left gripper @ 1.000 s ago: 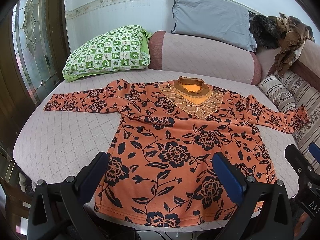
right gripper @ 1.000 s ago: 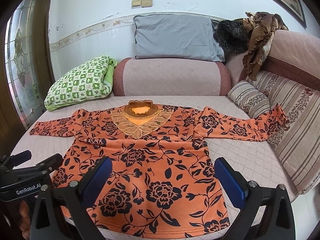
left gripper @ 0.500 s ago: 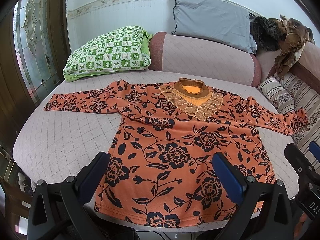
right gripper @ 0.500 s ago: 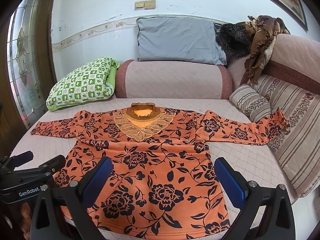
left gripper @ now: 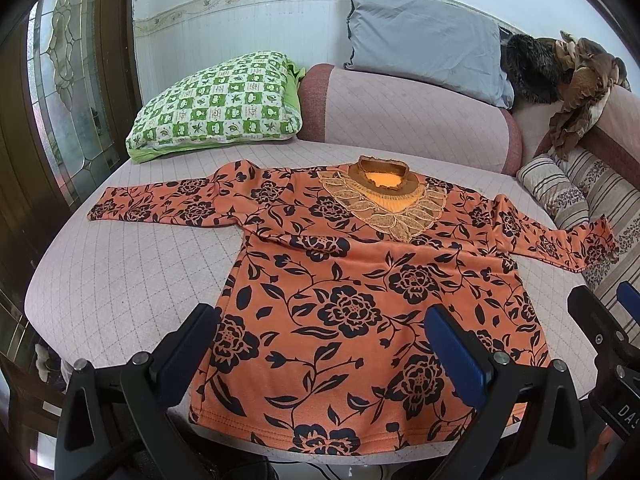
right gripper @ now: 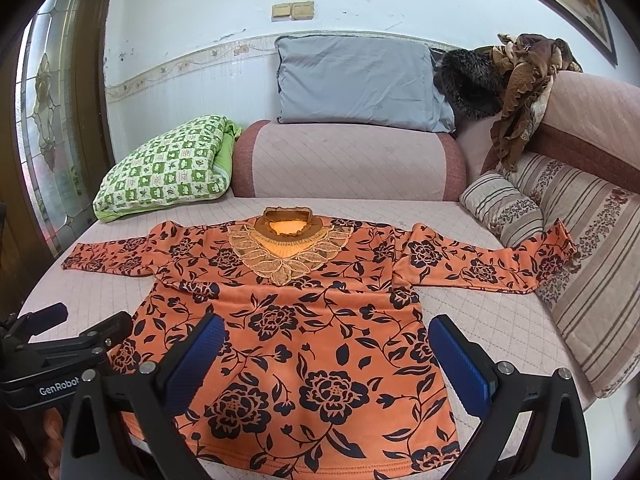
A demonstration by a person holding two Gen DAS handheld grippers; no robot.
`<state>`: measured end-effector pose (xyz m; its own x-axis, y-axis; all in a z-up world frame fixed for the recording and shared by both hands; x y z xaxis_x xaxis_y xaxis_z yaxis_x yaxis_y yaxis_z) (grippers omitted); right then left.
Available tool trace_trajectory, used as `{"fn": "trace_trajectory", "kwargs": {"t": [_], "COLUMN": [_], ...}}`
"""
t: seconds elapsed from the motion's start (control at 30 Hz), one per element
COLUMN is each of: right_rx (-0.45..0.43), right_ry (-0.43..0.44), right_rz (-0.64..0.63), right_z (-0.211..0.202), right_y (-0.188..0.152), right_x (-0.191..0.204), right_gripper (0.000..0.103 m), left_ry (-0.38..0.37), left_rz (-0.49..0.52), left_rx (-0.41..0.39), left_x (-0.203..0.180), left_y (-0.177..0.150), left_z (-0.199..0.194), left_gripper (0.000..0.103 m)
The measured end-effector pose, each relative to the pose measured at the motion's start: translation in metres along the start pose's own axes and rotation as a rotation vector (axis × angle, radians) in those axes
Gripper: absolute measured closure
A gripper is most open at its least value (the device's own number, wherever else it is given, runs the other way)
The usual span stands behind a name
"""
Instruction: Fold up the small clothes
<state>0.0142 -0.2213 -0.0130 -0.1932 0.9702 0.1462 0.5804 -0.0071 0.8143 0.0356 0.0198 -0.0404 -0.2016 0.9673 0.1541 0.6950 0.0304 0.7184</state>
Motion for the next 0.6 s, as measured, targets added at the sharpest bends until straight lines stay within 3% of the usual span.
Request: {"fn": "trace_trajectory", "kwargs": {"t": [0.6], "right_rx": [0.004], "right_ry": [0.012], "right_rz": [-0.006], "right_z": [0.0014], "right_y": [0.0008], "right_x": [0.0029], "right_gripper": [0.000], "left_ry": [-0.008], "left_rz": [-0.006], "left_rx": [-0.001], "left_x": [0.0006], "left_y": [0.0024], "left_z": [-0.0009], "left_gripper": [0.000]}}
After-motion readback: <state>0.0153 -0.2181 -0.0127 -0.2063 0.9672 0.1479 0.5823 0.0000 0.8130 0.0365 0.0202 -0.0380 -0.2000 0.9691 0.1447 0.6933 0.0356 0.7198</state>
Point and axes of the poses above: each gripper's, at about its wrist camera, not at the fingertips, and z roughly the way its jaws point, x to its left, y to its top, the point moved 5 cm from there along z, roughly the way its jaws point, and after that the axes turned 15 degrees about y, right-handed, at the moved point
